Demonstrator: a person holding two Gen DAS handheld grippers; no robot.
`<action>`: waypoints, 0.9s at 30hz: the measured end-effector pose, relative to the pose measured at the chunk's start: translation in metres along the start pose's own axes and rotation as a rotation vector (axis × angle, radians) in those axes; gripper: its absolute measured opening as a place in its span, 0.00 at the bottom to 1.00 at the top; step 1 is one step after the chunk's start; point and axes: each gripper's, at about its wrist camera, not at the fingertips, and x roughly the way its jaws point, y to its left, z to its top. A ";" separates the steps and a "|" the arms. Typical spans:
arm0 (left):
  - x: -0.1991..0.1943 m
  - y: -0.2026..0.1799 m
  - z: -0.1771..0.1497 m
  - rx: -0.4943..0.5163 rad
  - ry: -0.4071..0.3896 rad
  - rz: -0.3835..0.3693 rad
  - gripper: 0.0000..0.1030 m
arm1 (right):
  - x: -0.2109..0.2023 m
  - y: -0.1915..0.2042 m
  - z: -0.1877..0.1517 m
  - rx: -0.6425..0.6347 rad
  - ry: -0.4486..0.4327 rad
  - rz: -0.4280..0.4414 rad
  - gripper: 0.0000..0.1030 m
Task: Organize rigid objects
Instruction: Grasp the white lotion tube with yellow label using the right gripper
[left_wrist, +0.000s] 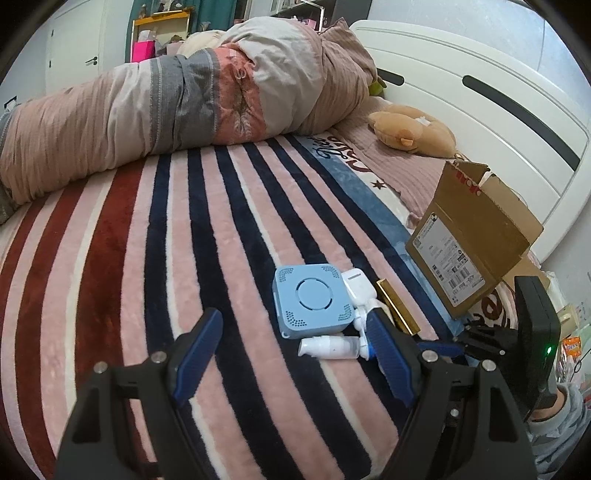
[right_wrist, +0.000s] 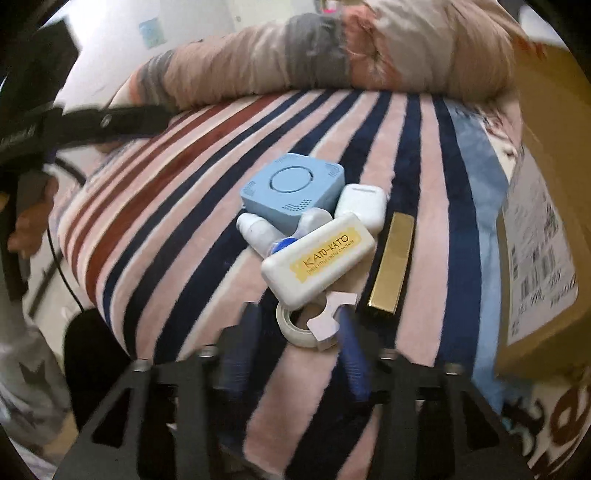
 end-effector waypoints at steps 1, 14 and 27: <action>0.000 0.001 0.000 -0.002 0.001 0.002 0.76 | -0.001 -0.001 0.000 0.016 -0.006 0.014 0.50; -0.007 0.010 -0.004 -0.022 -0.012 0.002 0.76 | 0.035 -0.020 0.034 0.263 0.020 0.013 0.63; -0.003 0.008 -0.007 -0.018 -0.008 -0.016 0.76 | 0.019 -0.007 0.028 0.048 0.041 -0.115 0.31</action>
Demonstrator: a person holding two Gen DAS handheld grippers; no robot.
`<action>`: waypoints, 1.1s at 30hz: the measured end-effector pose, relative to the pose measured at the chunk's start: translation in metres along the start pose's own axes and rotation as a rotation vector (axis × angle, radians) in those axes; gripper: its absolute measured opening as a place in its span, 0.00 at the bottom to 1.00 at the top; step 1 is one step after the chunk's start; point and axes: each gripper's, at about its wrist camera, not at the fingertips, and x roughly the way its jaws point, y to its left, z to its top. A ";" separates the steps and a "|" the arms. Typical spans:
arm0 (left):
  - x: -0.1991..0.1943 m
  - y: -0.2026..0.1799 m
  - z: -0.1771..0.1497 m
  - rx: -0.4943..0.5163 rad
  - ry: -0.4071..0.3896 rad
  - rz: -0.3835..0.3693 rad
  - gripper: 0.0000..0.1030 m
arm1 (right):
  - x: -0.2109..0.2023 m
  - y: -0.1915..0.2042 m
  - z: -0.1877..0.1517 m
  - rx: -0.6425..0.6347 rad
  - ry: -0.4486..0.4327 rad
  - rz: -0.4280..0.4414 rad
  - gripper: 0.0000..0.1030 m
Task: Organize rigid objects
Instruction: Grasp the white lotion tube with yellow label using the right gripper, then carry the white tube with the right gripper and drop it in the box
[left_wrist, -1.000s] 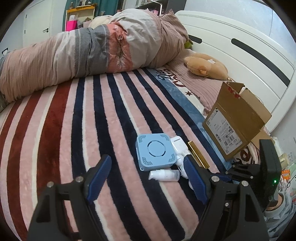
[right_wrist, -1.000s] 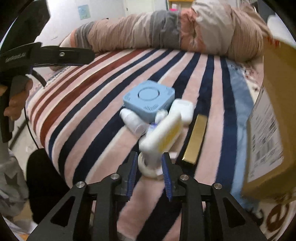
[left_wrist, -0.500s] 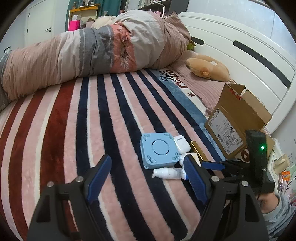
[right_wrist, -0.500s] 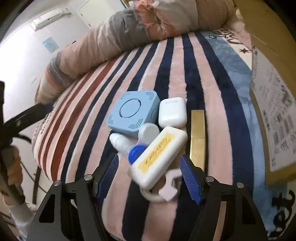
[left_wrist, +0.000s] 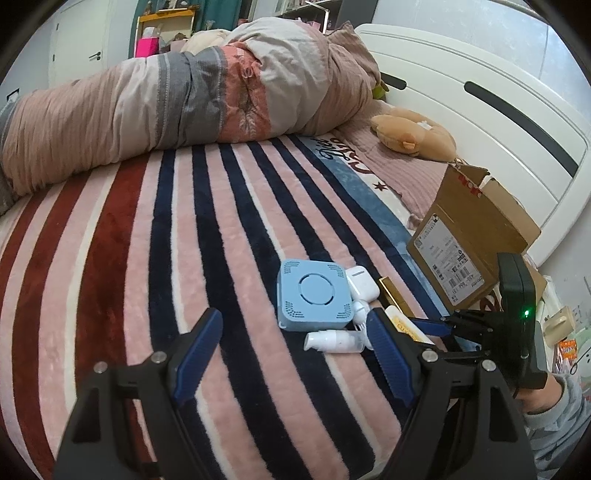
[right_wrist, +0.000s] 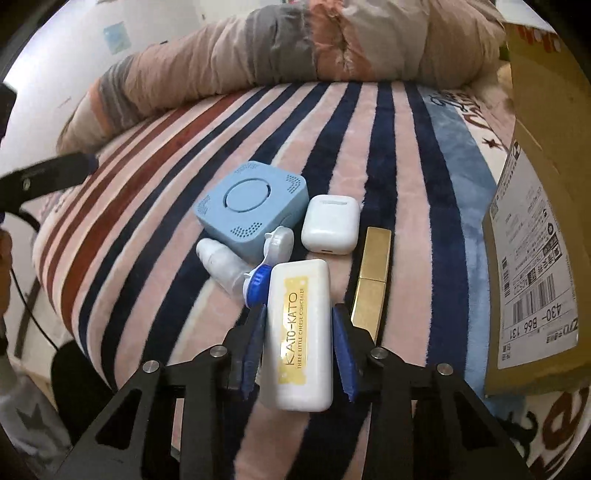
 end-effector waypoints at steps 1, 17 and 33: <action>0.000 -0.001 0.000 0.001 0.001 -0.001 0.76 | -0.001 0.001 -0.001 -0.009 -0.004 -0.001 0.31; -0.021 -0.056 0.035 0.047 -0.032 -0.337 0.51 | -0.101 0.050 0.037 -0.180 -0.320 0.267 0.31; -0.007 -0.232 0.112 0.326 -0.071 -0.338 0.35 | -0.201 -0.083 0.021 -0.100 -0.551 0.165 0.30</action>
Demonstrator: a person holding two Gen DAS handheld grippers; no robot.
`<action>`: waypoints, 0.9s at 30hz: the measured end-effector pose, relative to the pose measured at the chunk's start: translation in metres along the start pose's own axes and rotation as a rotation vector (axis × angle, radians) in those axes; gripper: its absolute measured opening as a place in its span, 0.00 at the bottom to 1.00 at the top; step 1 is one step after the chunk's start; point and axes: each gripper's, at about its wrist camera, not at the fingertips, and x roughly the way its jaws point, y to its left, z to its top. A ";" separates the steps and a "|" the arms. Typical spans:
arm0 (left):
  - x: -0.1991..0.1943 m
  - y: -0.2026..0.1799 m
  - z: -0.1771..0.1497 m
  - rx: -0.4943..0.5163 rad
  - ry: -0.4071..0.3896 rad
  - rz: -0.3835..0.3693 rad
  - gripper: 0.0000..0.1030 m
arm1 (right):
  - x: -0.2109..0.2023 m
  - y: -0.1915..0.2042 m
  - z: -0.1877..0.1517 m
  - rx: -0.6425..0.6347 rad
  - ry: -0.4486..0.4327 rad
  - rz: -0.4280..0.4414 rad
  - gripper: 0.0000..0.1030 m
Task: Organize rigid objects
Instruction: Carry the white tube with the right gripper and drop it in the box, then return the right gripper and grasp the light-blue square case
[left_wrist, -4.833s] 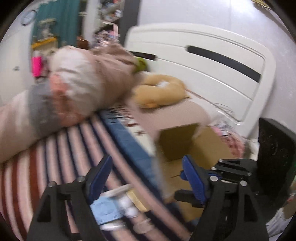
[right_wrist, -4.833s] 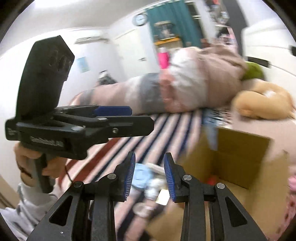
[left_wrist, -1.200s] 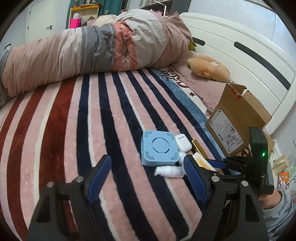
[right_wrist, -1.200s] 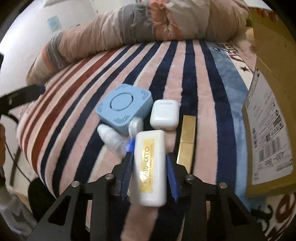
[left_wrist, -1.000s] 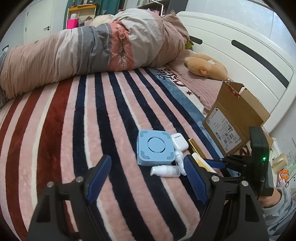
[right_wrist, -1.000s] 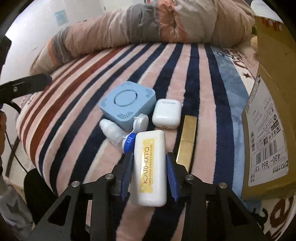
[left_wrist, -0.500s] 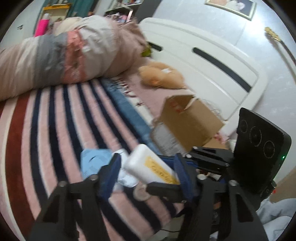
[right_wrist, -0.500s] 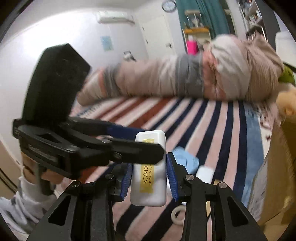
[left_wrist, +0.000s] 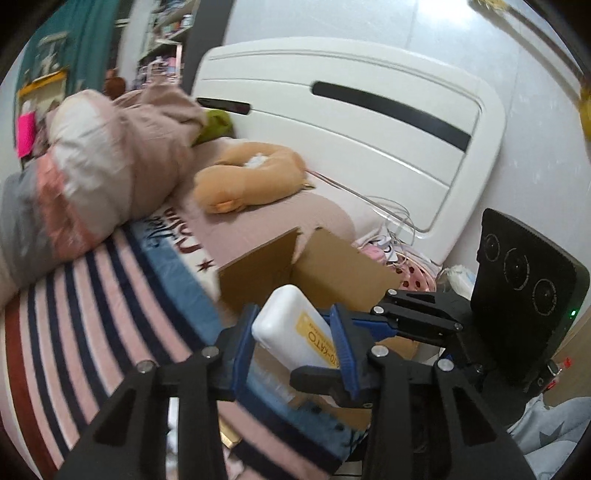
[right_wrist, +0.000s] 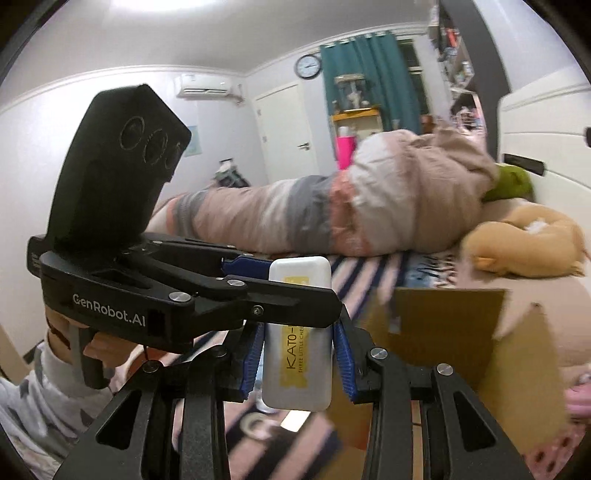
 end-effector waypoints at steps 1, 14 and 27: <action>0.011 -0.007 0.005 0.010 0.014 -0.002 0.35 | -0.003 -0.008 0.000 0.008 0.004 -0.013 0.30; 0.098 -0.026 0.018 0.053 0.142 -0.017 0.33 | 0.007 -0.084 -0.018 0.125 0.198 -0.107 0.31; 0.055 -0.016 0.009 0.040 0.042 0.069 0.69 | 0.011 -0.069 -0.018 0.111 0.241 -0.139 0.56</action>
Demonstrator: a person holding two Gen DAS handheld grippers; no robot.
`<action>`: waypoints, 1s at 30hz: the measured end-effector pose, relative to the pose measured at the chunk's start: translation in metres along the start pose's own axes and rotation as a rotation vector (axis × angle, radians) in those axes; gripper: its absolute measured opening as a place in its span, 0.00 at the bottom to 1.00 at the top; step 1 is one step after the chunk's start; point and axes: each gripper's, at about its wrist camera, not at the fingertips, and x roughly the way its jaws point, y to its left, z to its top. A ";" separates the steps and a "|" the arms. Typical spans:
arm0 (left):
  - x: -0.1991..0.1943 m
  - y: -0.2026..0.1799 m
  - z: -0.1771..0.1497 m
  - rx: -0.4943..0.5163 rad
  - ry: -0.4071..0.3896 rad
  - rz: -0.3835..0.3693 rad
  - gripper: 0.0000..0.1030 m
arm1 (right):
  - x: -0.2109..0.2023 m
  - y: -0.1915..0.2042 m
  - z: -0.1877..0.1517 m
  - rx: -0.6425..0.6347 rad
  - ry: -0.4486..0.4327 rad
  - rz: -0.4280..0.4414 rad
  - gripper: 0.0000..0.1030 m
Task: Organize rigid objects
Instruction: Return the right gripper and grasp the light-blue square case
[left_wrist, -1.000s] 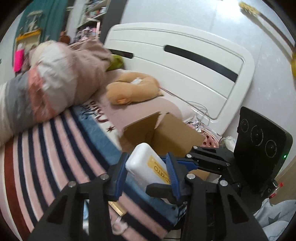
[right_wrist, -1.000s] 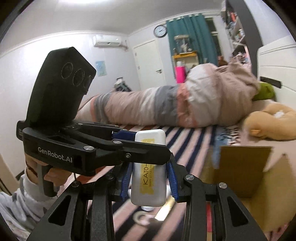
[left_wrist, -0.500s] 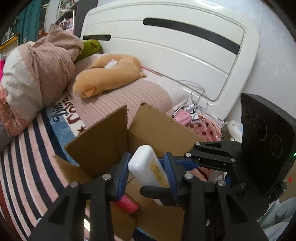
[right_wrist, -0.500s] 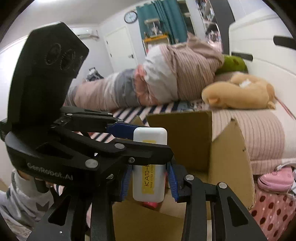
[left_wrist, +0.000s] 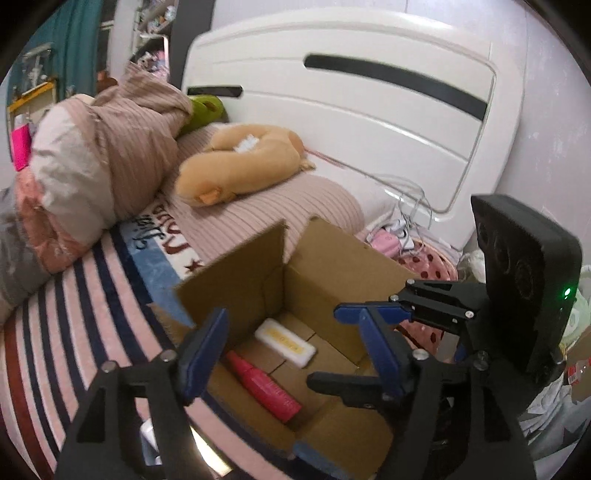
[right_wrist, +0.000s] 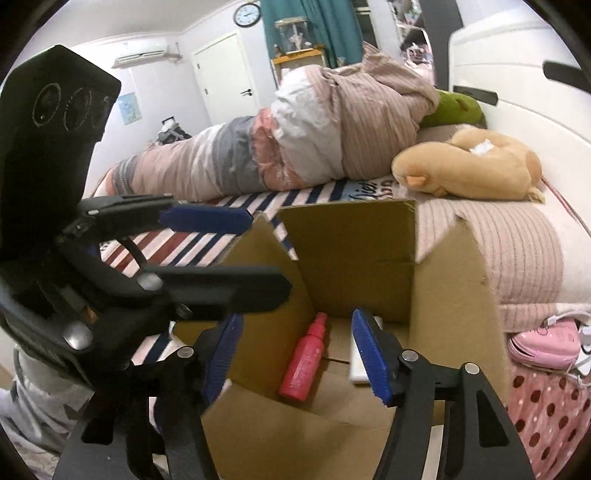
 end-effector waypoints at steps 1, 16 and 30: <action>-0.010 0.005 -0.003 -0.009 -0.018 0.010 0.70 | -0.001 0.005 0.001 -0.011 -0.009 0.001 0.56; -0.132 0.138 -0.112 -0.247 -0.116 0.294 0.72 | 0.066 0.163 0.013 -0.146 0.074 0.266 0.58; -0.123 0.213 -0.190 -0.373 -0.067 0.322 0.73 | 0.245 0.161 -0.014 0.137 0.388 0.137 0.83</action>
